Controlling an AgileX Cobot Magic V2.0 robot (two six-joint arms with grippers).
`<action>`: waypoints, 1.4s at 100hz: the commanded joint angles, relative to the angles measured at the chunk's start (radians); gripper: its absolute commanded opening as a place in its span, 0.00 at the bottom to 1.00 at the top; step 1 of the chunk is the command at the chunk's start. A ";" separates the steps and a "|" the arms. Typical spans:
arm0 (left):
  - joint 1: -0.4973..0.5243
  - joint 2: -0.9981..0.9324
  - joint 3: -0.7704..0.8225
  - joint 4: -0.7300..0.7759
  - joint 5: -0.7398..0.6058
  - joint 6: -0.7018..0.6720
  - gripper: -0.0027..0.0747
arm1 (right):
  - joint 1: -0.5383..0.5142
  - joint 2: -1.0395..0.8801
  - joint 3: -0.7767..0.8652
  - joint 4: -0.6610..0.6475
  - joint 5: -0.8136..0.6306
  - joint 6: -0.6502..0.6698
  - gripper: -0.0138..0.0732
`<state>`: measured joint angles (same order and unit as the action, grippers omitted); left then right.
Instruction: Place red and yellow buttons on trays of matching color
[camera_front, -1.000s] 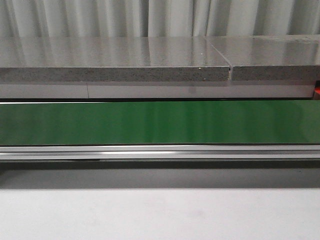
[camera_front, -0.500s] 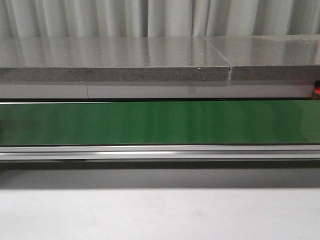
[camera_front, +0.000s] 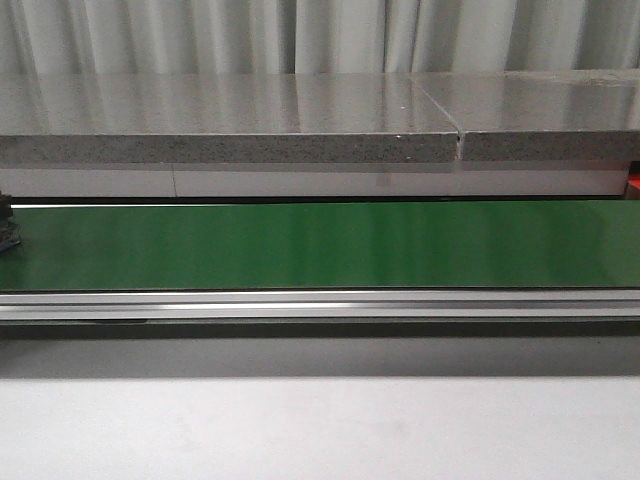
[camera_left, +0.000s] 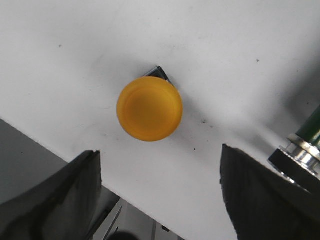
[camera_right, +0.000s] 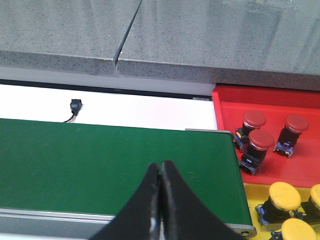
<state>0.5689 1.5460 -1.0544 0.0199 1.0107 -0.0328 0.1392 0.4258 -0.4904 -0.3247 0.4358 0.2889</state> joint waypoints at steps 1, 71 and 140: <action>0.002 -0.012 -0.029 0.002 -0.035 -0.013 0.67 | 0.002 0.003 -0.026 -0.008 -0.070 -0.005 0.08; 0.002 0.102 -0.031 0.004 -0.175 -0.013 0.61 | 0.002 0.003 -0.026 -0.008 -0.070 -0.005 0.08; -0.003 -0.102 -0.087 0.014 -0.168 0.019 0.23 | 0.002 0.003 -0.026 -0.009 -0.070 -0.005 0.08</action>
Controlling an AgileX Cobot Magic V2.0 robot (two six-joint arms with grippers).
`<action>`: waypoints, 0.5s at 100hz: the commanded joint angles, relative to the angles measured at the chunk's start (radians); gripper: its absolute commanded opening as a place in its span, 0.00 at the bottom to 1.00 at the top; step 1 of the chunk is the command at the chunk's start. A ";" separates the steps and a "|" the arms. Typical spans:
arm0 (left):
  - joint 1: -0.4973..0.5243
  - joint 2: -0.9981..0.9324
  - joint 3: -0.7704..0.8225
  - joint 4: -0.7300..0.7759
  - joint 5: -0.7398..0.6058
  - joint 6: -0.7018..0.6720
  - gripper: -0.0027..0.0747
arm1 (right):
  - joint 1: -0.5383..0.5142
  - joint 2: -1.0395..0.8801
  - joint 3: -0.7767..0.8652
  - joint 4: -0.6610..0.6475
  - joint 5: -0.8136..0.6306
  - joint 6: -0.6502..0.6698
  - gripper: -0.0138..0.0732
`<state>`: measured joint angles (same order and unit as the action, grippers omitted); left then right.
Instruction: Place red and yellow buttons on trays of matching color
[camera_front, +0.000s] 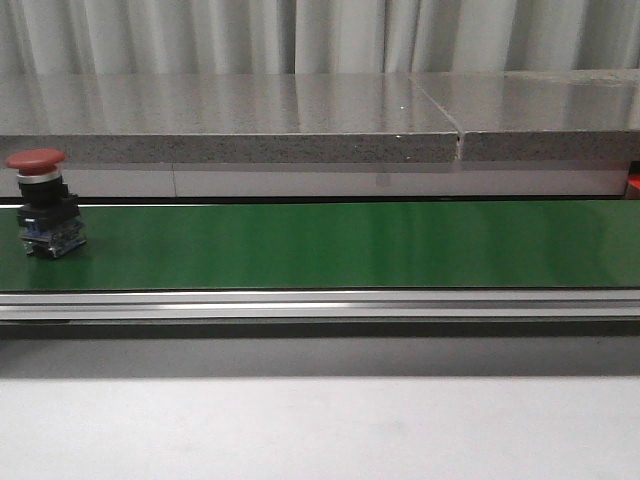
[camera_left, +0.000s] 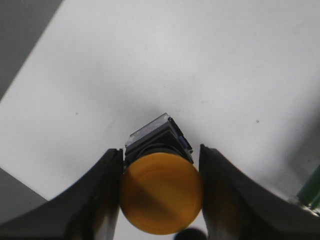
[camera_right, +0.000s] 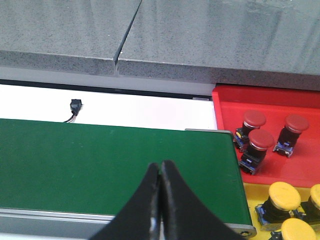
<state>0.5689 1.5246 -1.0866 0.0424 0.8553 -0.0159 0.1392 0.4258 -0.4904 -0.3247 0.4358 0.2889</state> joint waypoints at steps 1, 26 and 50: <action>-0.003 -0.087 -0.062 -0.011 -0.009 0.004 0.23 | 0.002 0.003 -0.026 -0.009 -0.070 -0.005 0.08; -0.108 -0.131 -0.167 -0.075 0.066 0.065 0.23 | 0.002 0.003 -0.026 -0.009 -0.070 -0.005 0.08; -0.279 -0.108 -0.176 -0.062 0.068 0.068 0.23 | 0.002 0.003 -0.026 -0.009 -0.070 -0.005 0.08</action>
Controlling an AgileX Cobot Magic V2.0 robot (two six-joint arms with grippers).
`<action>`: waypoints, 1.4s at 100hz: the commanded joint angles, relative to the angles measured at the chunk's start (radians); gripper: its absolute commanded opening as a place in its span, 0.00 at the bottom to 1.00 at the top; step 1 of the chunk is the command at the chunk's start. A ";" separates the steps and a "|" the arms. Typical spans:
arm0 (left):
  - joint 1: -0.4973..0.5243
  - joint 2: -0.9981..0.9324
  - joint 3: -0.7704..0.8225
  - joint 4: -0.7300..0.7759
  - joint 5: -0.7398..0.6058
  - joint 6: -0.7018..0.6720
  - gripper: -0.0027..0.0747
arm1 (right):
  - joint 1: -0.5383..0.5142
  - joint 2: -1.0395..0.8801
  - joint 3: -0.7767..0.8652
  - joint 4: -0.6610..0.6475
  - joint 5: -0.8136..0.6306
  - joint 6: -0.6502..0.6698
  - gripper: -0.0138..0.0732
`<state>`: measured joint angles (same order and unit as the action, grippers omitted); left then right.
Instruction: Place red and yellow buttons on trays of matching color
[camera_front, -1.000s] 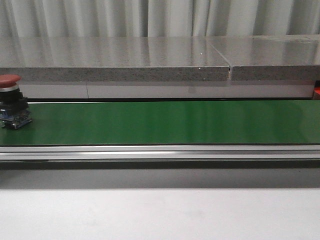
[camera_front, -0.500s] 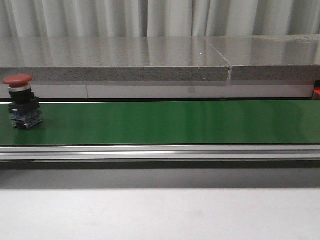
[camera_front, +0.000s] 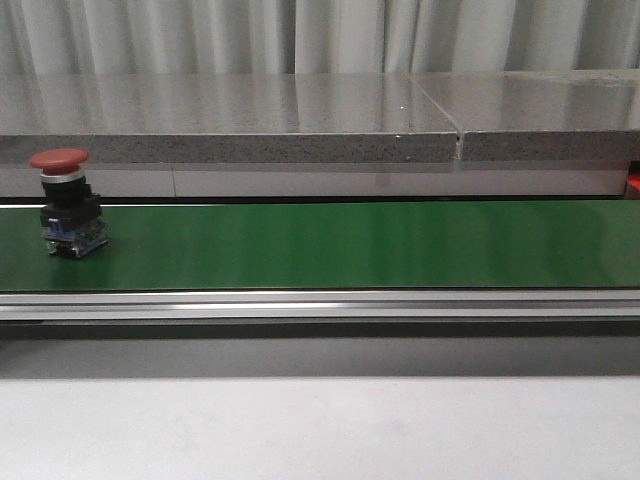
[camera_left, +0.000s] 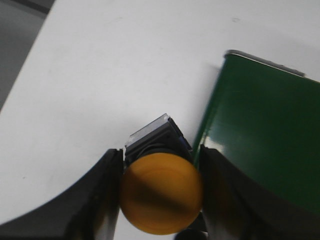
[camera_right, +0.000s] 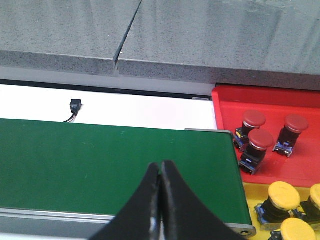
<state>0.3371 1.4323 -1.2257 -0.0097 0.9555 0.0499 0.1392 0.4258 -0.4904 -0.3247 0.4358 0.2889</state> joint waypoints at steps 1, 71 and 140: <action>-0.050 -0.012 -0.037 -0.010 -0.034 0.002 0.23 | 0.002 0.003 -0.026 -0.009 -0.070 -0.005 0.08; -0.109 0.099 -0.037 -0.074 -0.063 0.024 0.24 | 0.002 0.003 -0.026 -0.009 -0.070 -0.005 0.08; -0.109 0.099 -0.037 -0.160 -0.116 0.073 0.74 | 0.002 0.003 -0.026 -0.009 -0.070 -0.005 0.08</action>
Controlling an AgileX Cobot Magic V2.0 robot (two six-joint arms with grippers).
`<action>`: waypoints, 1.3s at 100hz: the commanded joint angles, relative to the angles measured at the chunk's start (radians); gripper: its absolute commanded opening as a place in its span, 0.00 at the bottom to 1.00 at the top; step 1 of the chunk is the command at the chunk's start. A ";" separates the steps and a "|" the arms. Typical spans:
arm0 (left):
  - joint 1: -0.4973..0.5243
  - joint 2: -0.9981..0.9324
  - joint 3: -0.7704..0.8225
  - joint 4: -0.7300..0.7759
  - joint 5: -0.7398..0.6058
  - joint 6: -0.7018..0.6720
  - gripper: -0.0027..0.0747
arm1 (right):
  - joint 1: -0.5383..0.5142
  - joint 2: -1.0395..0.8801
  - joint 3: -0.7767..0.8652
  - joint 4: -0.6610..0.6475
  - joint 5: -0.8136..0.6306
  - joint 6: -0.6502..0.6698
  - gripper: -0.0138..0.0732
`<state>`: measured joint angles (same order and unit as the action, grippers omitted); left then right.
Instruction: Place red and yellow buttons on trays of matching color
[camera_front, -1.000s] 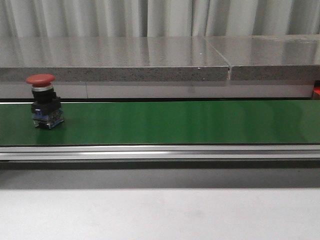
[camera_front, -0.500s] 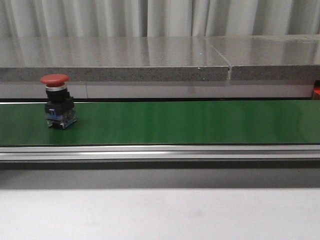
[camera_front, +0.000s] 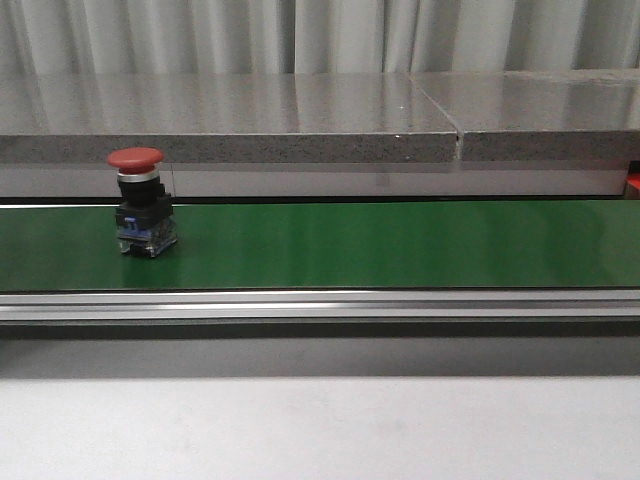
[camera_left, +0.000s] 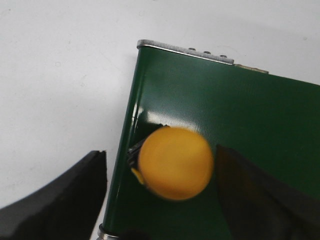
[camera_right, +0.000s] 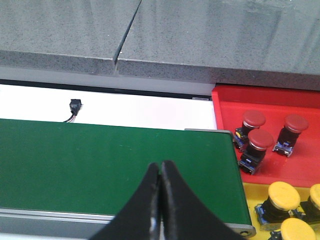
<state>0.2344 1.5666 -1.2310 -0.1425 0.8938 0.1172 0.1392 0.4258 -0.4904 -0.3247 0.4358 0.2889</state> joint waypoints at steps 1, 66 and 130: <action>-0.006 -0.036 -0.032 -0.027 -0.057 0.006 0.74 | 0.002 0.003 -0.026 -0.009 -0.070 -0.005 0.08; -0.215 -0.251 -0.028 -0.048 -0.173 0.117 0.01 | 0.002 0.003 -0.026 -0.009 -0.074 -0.005 0.08; -0.424 -0.716 0.297 0.088 -0.271 0.025 0.01 | 0.002 0.003 -0.026 -0.009 -0.074 -0.005 0.08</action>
<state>-0.1820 0.9376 -0.9551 -0.0505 0.6988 0.1538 0.1392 0.4258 -0.4904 -0.3247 0.4358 0.2889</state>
